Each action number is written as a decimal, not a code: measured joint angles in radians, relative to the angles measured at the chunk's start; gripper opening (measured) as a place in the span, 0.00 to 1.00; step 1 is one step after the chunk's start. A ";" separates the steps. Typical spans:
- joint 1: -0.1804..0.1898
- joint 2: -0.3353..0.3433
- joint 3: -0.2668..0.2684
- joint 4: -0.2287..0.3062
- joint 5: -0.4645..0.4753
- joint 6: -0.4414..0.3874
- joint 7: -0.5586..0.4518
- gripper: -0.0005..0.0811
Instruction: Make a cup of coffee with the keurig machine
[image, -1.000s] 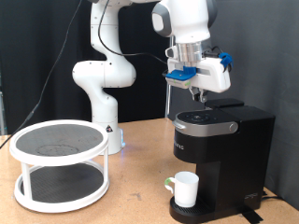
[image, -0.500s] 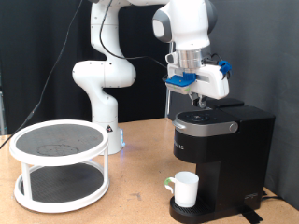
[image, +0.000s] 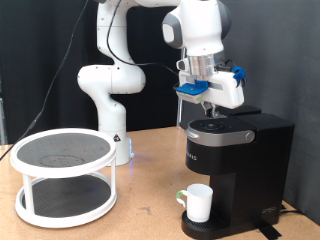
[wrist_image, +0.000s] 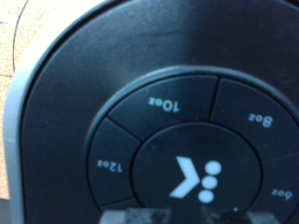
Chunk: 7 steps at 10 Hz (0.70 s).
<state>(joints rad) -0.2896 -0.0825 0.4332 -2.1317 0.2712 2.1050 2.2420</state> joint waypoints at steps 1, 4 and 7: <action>0.000 0.007 -0.001 0.000 -0.006 0.000 0.001 0.01; -0.001 0.025 -0.001 0.000 -0.023 0.001 0.002 0.01; -0.001 0.040 0.000 -0.002 -0.027 0.005 0.002 0.01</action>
<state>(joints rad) -0.2907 -0.0429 0.4328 -2.1332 0.2441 2.1097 2.2436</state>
